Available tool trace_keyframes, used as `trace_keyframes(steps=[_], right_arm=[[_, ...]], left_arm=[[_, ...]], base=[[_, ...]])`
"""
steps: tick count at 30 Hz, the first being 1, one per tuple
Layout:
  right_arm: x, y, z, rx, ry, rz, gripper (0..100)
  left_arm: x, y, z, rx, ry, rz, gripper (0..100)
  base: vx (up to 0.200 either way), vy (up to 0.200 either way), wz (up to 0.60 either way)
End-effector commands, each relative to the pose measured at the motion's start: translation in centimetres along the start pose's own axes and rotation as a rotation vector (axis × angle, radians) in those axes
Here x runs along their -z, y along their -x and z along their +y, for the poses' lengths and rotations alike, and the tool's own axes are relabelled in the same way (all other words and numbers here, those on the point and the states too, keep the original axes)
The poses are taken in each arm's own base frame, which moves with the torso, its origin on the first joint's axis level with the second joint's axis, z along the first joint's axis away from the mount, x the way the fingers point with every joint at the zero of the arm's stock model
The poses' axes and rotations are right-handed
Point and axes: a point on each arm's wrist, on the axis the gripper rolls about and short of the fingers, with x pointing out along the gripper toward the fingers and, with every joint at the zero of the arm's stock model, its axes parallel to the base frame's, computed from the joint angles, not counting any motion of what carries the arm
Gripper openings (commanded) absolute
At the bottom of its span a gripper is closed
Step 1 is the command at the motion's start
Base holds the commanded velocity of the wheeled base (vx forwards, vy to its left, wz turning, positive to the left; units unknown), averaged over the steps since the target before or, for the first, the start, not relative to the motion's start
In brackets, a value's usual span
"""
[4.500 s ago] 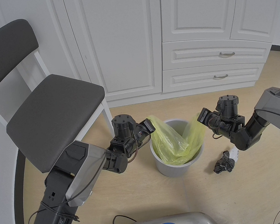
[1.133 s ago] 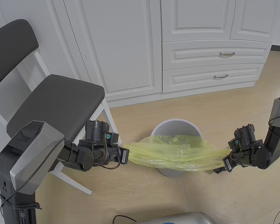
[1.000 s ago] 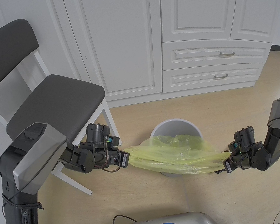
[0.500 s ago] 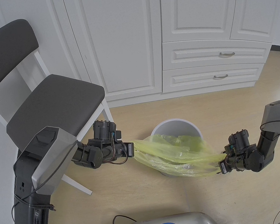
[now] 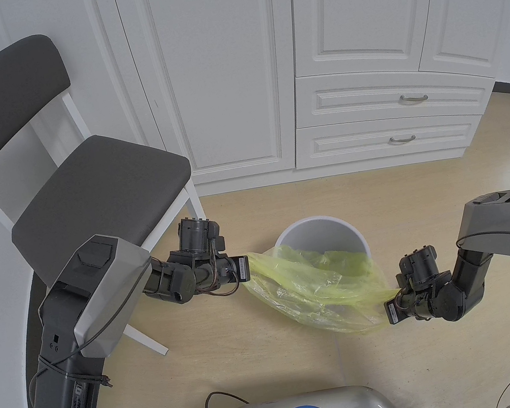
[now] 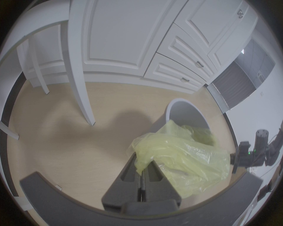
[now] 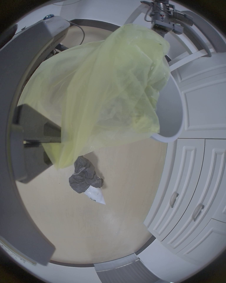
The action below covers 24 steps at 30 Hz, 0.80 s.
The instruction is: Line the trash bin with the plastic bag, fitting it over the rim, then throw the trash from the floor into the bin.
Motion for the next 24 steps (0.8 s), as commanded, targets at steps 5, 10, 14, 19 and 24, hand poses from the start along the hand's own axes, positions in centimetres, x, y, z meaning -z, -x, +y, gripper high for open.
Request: trace_keyframes(steps=[5,10,14,19,24], right_arm=[[0.5,0.5,-0.3,0.002,0.012,0.01,100],[1.8,2.2,-1.2,-0.079,0.11,0.011,100],[2.3,2.8,-2.1,-0.094,0.155,-0.059,100],[2.3,3.5,-2.4,-0.213,0.155,-0.171,100],[2.6,4.9,-2.7,-0.419,0.168,-0.316,100]], left_arm=[[-1.3,0.1,-0.2,0.004,0.03,-0.104,0],[-0.9,-0.4,-0.3,-0.01,0.025,-0.136,0],[-0.9,-0.3,-0.4,-0.005,0.021,-0.154,0],[-0.9,-0.2,-0.5,-0.003,0.021,-0.167,0],[-0.8,-0.3,-0.4,-0.002,0.02,-0.173,0]], base=[[0.0,0.0,0.0],[0.0,0.0,0.0],[0.0,0.0,0.0],[0.0,0.0,0.0],[0.0,0.0,0.0]])
